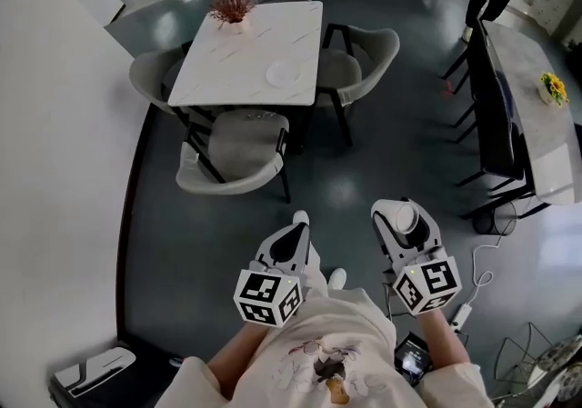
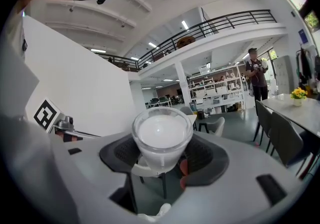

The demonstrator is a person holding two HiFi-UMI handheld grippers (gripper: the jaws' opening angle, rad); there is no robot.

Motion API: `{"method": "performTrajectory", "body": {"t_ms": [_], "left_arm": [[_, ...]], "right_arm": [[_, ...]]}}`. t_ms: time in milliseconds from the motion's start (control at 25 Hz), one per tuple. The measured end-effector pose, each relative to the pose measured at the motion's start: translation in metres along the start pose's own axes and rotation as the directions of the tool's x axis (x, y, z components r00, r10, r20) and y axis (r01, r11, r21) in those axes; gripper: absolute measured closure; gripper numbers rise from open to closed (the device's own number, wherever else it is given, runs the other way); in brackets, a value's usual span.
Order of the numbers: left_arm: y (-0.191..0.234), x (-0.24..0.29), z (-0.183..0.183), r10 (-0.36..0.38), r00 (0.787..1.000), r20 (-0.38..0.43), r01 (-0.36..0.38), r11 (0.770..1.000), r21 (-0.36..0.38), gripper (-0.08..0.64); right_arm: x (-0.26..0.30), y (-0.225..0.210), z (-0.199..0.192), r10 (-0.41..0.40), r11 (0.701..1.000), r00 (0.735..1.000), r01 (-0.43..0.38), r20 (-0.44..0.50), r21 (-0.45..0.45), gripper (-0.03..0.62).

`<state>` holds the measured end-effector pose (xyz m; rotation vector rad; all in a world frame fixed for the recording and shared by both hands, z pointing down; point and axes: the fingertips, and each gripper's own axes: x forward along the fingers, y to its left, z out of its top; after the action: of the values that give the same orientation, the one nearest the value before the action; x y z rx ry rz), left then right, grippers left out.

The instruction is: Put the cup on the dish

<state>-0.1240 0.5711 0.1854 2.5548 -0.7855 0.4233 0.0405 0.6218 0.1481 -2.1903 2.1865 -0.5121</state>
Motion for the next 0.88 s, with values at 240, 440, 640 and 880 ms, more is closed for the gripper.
{"method": "performTrajectory", "body": {"t_ms": [240,440,640,880], "left_arm": [[0.046,0.047,0.029,-0.036,0.999,0.002,0.036,0.999,-0.025,0.557],[0.09,0.088,0.075,-0.053,0.998,0.019,0.054,0.998,-0.039,0.557],[0.118,0.113,0.112,-0.087,0.996,0.027,0.088,0.995,-0.046,0.557],[0.167,0.14,0.143,-0.097,0.994,0.047,0.099,0.994,-0.052,0.557]], "right_arm": [[0.063,-0.008,0.012,-0.031,0.999,0.999,0.03,-0.021,-0.035,0.33],[0.132,-0.01,0.042,-0.036,0.998,0.999,0.035,-0.018,-0.053,0.33],[0.185,-0.009,0.072,-0.051,0.997,0.999,0.05,-0.017,-0.064,0.33],[0.242,-0.014,0.091,-0.077,0.995,0.997,0.076,-0.003,-0.062,0.33]]}}
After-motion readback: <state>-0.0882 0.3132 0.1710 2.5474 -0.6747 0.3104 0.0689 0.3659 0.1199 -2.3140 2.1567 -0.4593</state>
